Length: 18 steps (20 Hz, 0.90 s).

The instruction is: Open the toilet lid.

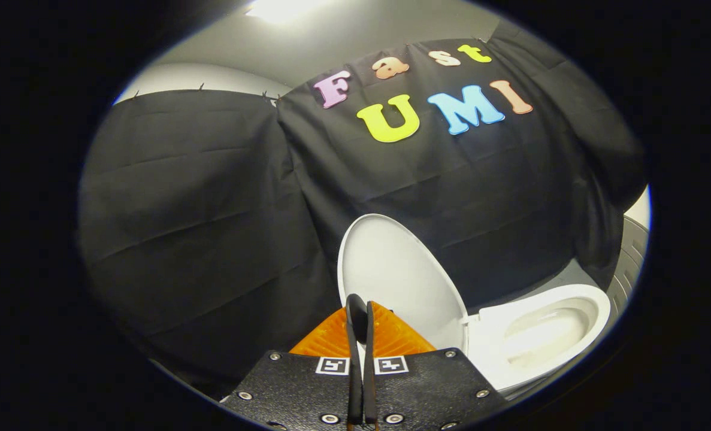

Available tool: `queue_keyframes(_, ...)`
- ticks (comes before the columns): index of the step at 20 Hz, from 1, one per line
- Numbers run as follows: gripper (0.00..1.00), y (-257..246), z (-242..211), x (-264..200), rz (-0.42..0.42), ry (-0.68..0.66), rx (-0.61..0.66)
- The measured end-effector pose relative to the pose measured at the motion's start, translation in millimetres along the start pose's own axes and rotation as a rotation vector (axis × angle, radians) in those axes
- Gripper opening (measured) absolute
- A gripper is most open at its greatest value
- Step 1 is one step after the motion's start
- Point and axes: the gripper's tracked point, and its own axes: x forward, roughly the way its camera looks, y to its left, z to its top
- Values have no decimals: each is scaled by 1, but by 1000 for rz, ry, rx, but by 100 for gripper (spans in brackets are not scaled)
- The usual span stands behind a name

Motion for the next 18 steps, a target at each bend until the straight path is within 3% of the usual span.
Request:
queue_keyframes(5,1,9,-2,8,12,33,-45)
queue_keyframes(7,2,9,4,4,13,21,-125)
queue_keyframes(9,21,9,-4,-5,42,51,-170)
queue_keyframes(13,87,4,5,-49,82,8,-205)
queue_keyframes(14,94,-2,14,-60,79,-16,-218)
queue_keyframes(18,94,-31,47,-101,65,-88,-268)
